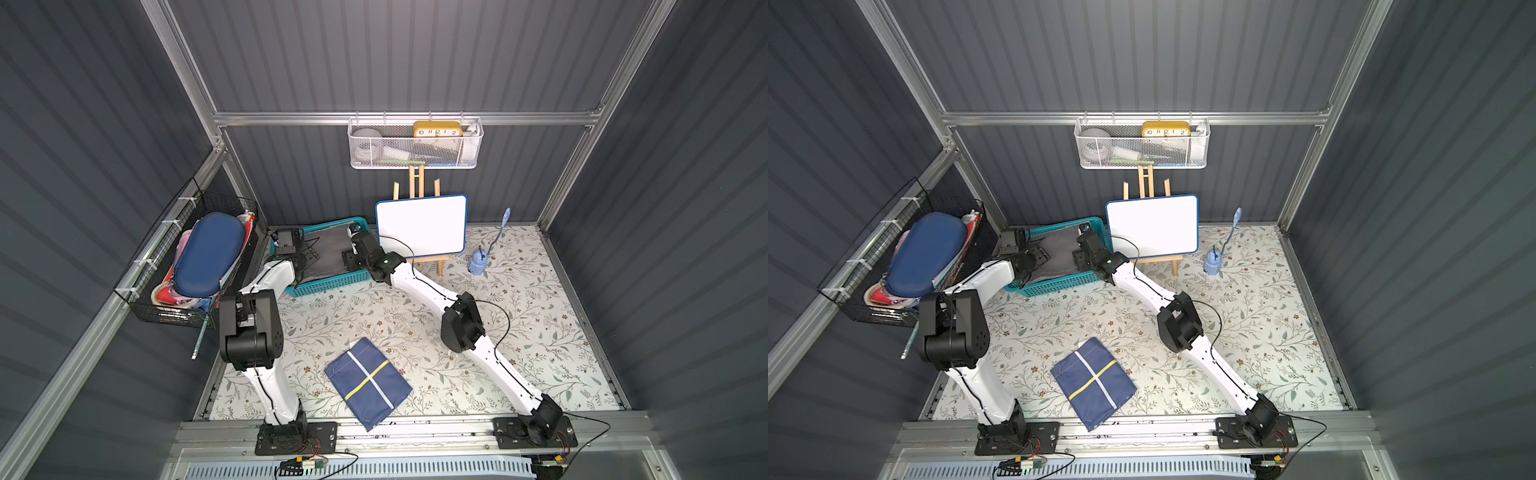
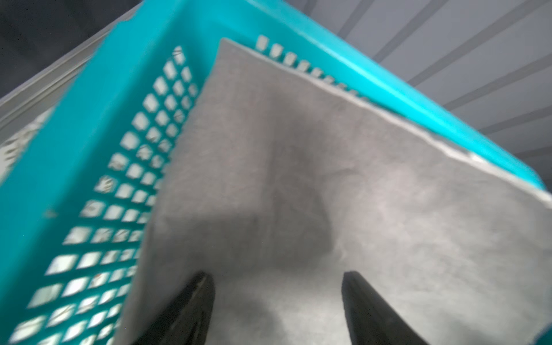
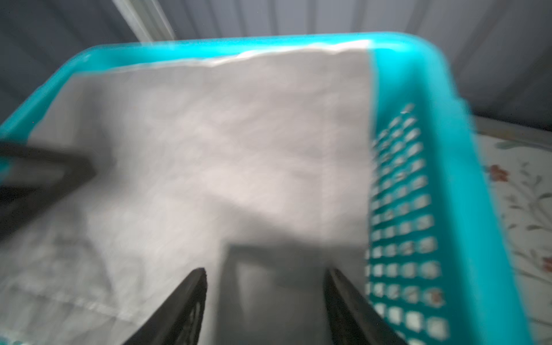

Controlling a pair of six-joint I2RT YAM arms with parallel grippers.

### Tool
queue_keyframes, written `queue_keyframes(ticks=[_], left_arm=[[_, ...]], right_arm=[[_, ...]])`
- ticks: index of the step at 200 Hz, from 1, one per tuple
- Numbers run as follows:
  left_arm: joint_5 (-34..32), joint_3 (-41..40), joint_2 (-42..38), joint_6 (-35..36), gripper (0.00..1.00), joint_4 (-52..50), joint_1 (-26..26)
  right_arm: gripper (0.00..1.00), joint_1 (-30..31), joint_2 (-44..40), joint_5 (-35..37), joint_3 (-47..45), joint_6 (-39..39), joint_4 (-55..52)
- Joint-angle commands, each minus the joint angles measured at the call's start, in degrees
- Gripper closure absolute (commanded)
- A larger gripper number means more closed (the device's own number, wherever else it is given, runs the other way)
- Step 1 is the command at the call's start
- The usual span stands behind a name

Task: Put the folded pillowcase in the basket
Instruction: Place the pillowcase in the basket, then move the pillowcase to the center of the board.

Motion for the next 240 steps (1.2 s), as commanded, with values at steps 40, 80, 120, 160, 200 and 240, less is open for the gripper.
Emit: queue_keyframes(ticks=[40,80,120,160,200,240], left_arm=[[-5.71,-1.72,-7.64,-0.38,0.26,-3.0,-3.95],[-8.79,-6.02,-18.33,-0.81,0.22,-2.56,-9.06],[-6.3,-17.84,-32.73,-0.8,0.19,-0.24,-10.29],[-1.52,-26.24,-45.99,1.26,0.15,-0.2,-10.34],[1.3,-27.93,-51.66,2.83,0.11,-1.74,-10.41],[1.78,-28.04,-51.57,3.15,0.06,-1.51,-10.39]], right_arm=[[0.33,0.76,-10.78,-2.42,-6.44,0.77,-0.31],[0.32,4.35,-22.18,-0.92,-18.26,-3.65,0.27],[0.32,6.78,-44.93,0.14,-53.31,-6.0,11.76],[0.31,11.58,-61.78,-0.07,-77.76,-8.84,10.46],[0.3,18.7,-70.07,-3.43,-94.39,-11.65,10.6],[0.3,24.77,-67.83,-2.91,-95.79,-13.78,3.72]])
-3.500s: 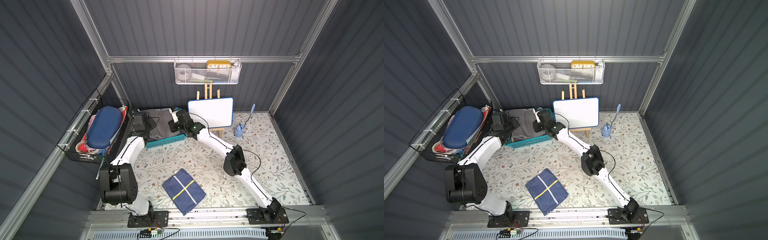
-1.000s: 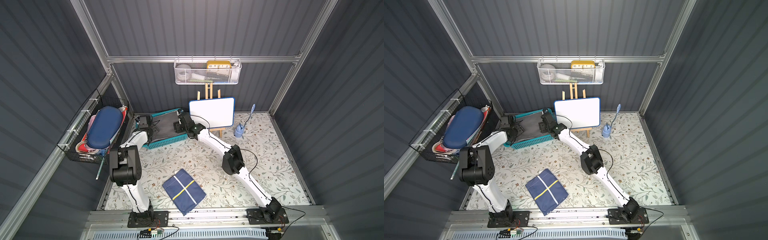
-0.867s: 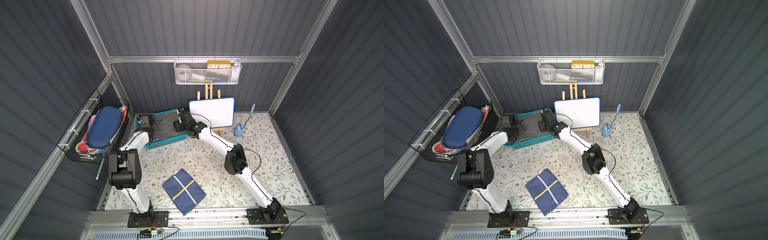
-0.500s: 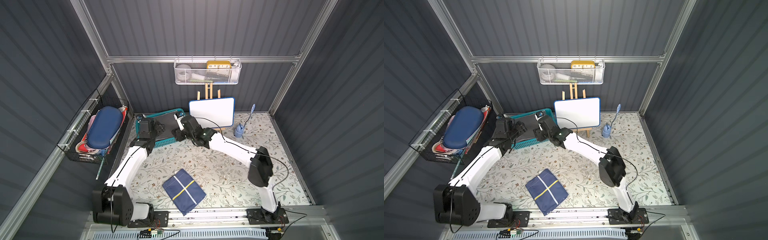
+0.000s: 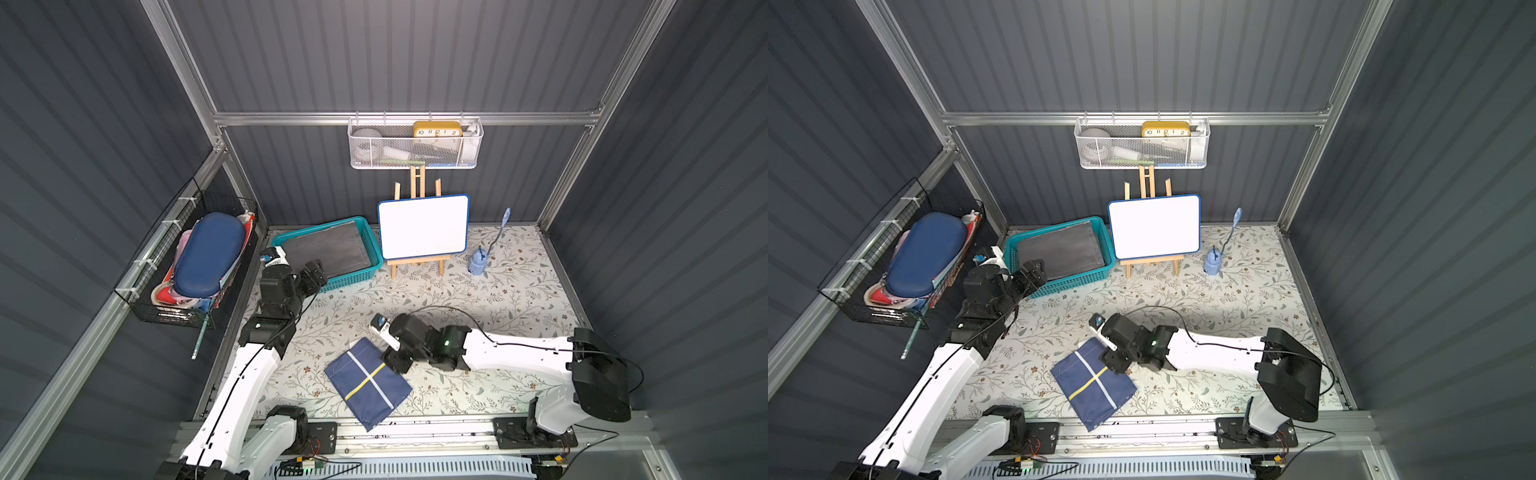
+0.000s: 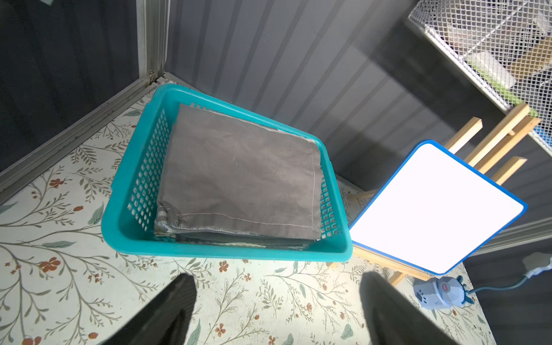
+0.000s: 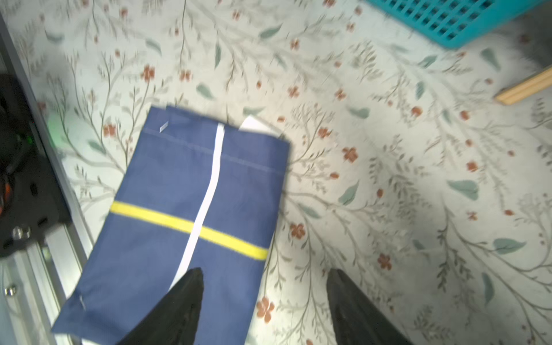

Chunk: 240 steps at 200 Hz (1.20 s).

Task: Put the folded pillowcase in the basket
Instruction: Move the pillowcase to the center of the board, then pick up the pillowcase from the center of the board.

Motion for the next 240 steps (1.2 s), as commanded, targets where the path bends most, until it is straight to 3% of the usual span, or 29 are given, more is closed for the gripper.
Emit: queue_keyframes(ticks=[1,18,63,89,130,198,240], left_arm=[[1.63,-0.9,0.21,1.46,0.06,-0.88,-0.18],[1.96,-0.89,0.41,1.12,0.01,-0.46,-0.19],[1.55,0.32,1.03,1.83,0.01,-0.96,-0.17],[1.16,-0.89,0.09,3.04,0.0,0.39,-0.09],[4.25,-2.06,1.62,3.42,0.0,2.83,-0.14],[12.44,-3.77,8.45,4.73,0.0,3.3,-0.27],[11.84,-4.75,9.12,0.48,0.01,-4.52,-4.49]], right_arm=[[0.3,2.59,1.05,0.15,-0.28,-2.36,-2.85],[0.3,4.13,3.65,0.78,0.59,-3.67,-4.31],[0.29,4.6,11.44,3.44,4.39,-5.51,-9.82],[0.28,4.09,14.33,12.16,3.74,-5.6,-8.74],[0.28,-3.03,17.22,19.37,5.04,-5.25,-5.36],[0.27,-14.8,26.9,20.58,15.88,-9.13,0.89],[0.26,-15.06,20.19,21.21,13.86,-5.42,-0.69]])
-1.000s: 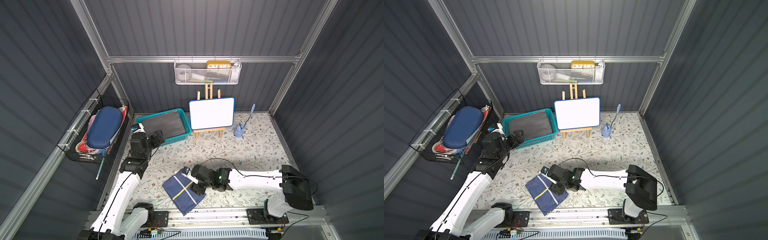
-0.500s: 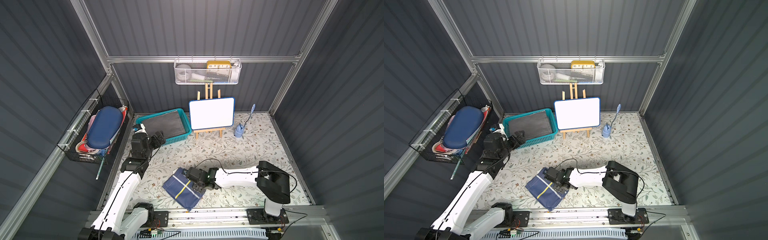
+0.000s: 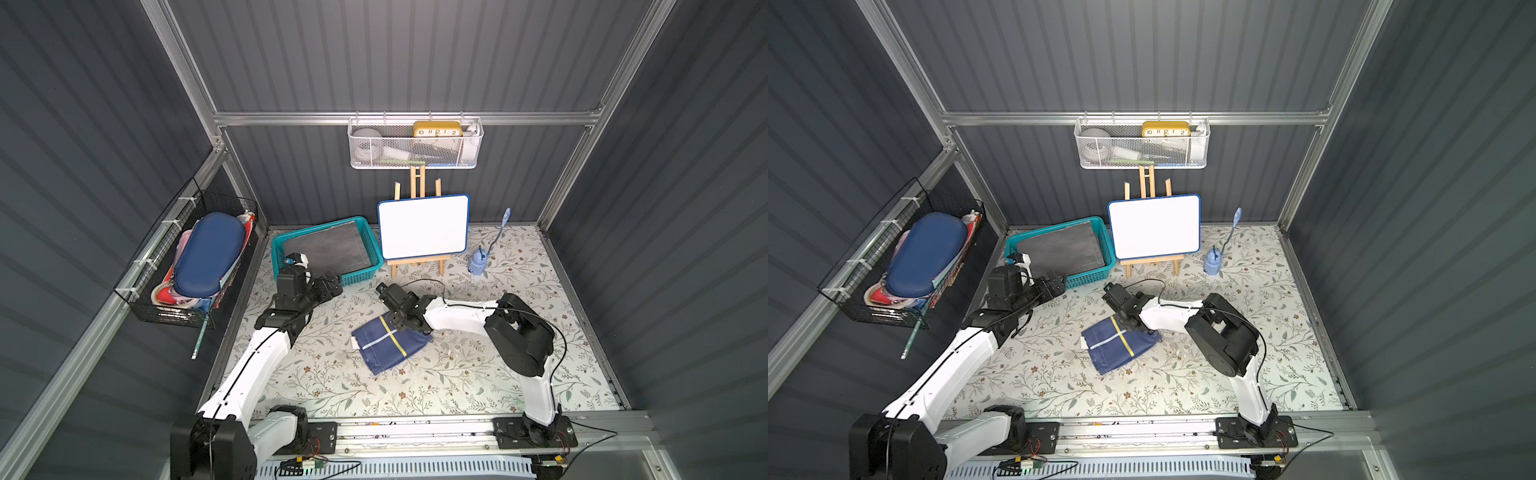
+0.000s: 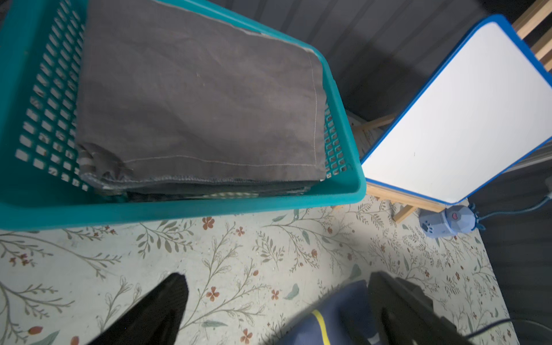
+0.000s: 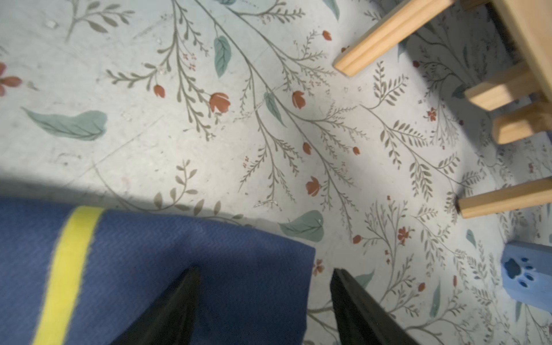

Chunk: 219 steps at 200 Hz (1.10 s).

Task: Put the folded pillowcase in the basket
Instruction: Pick up the pillowcase from the center of the board.

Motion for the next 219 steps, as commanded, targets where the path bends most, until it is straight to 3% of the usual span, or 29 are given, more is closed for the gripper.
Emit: queue_keyframes(ticks=[1,25,51,116,154,189,219], left_arm=[[0.66,-1.14,0.05,-2.63,0.01,-5.77,-3.2],[-2.28,-2.1,0.25,-8.43,0.0,-11.52,-9.16],[-3.75,-3.81,0.37,-13.99,0.0,-16.08,-15.95],[-2.09,-9.91,4.58,-19.38,0.0,-15.35,-27.19],[-0.4,-9.78,9.57,-19.67,0.04,-9.52,-30.75],[-3.34,-9.17,12.67,-21.15,0.21,-9.08,-31.26],[-5.22,-10.31,14.2,-23.63,0.28,-7.55,-31.31]], right_arm=[[0.26,0.38,-5.35,1.36,-2.38,2.78,-2.39],[0.26,-1.62,-12.51,-2.09,-7.28,7.86,-3.12],[0.26,-6.04,-16.79,-12.95,-10.67,13.71,-4.74],[0.3,-13.03,-12.93,-28.8,-11.82,20.72,-6.41],[0.33,-13.3,-10.83,-33.1,-11.72,19.73,-5.66],[0.35,-13.14,-10.05,-32.9,-12.53,20.59,-5.28],[0.4,-11.35,-8.71,-33.07,-12.04,20.46,-5.82]])
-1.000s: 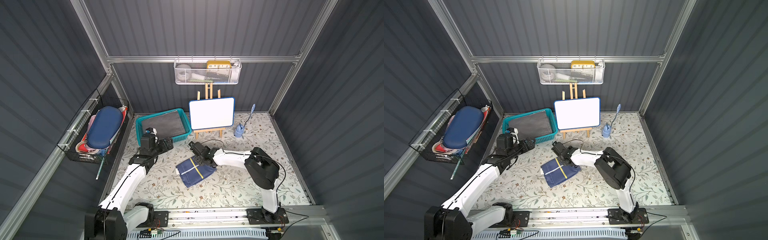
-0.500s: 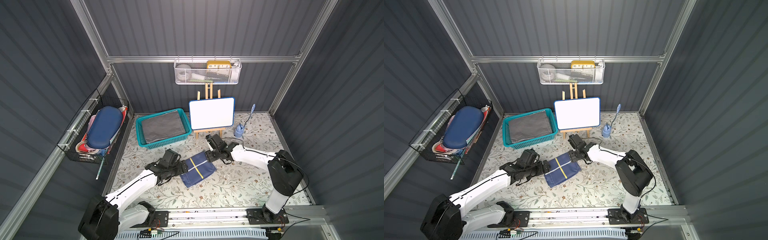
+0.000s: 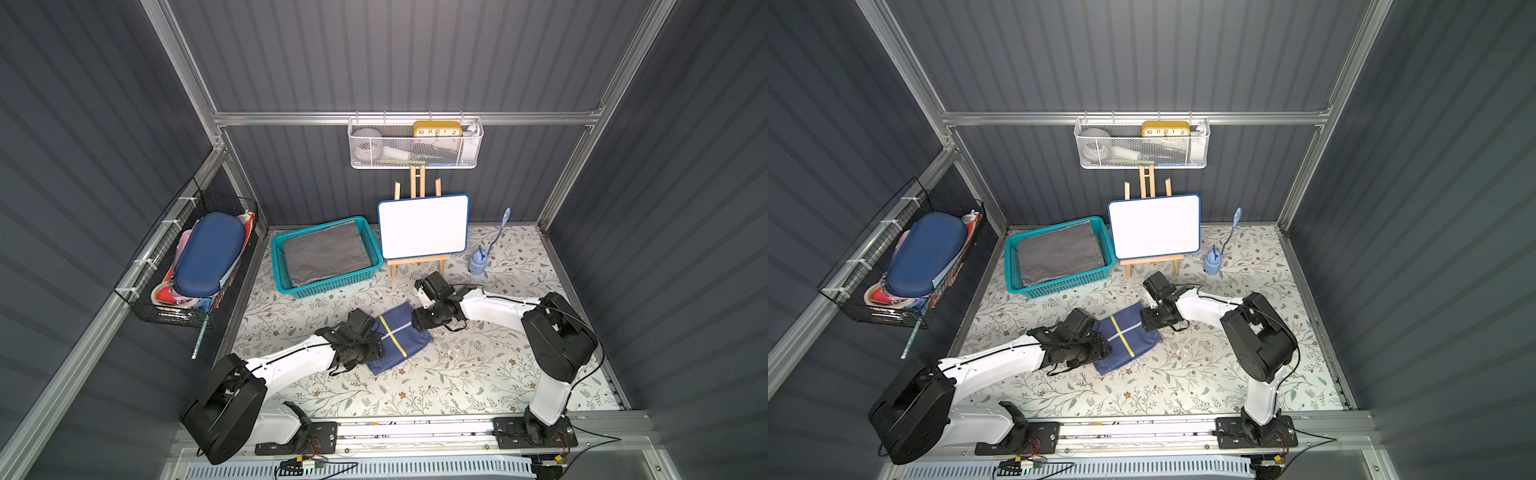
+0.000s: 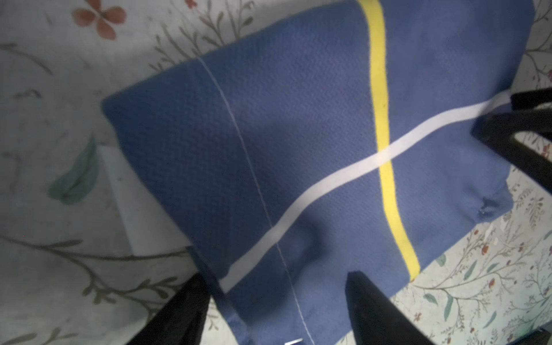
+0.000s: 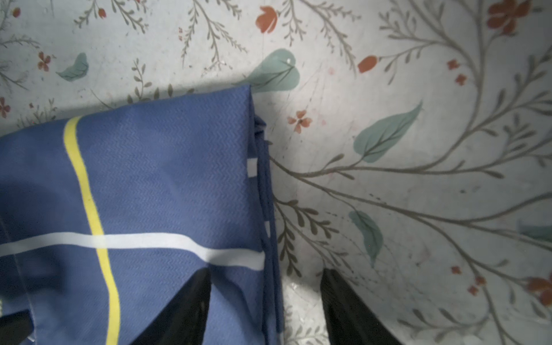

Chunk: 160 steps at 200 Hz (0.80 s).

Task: Put the folded pillowcase in the basket
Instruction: Pick up the pillowcase from the center of the board.

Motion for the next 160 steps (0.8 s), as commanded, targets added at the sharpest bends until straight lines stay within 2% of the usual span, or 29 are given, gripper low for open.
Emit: queue_keyframes(ticks=[1,17,31,76,104,124,160], left_arm=[[-2.07,-0.52,1.93,-2.98,0.28,1.3,-0.27],[-2.02,-0.49,3.6,-3.45,0.33,2.81,-0.27],[-2.54,-0.14,4.12,-3.6,0.43,3.38,-0.26],[-4.77,0.34,3.68,-4.92,0.72,4.1,-0.27],[-5.83,1.65,4.12,-4.61,0.88,4.18,-0.27],[-6.71,2.73,3.79,-4.01,0.94,4.18,-0.27],[-8.57,4.86,2.11,-2.38,1.0,3.39,-0.25]], right_arm=[[0.4,1.86,1.84,-0.94,-0.22,0.29,-0.57],[0.41,3.22,2.43,-0.24,0.35,-0.06,-1.22],[0.44,4.05,2.75,0.88,0.85,-0.02,-1.79],[0.71,4.3,0.74,2.45,-0.16,1.77,-0.58],[0.83,4.71,-0.89,3.2,-0.55,2.34,0.04],[0.91,4.99,-2.21,3.84,-0.64,2.79,0.3],[1.0,5.61,-5.0,5.67,-1.16,4.05,1.24]])
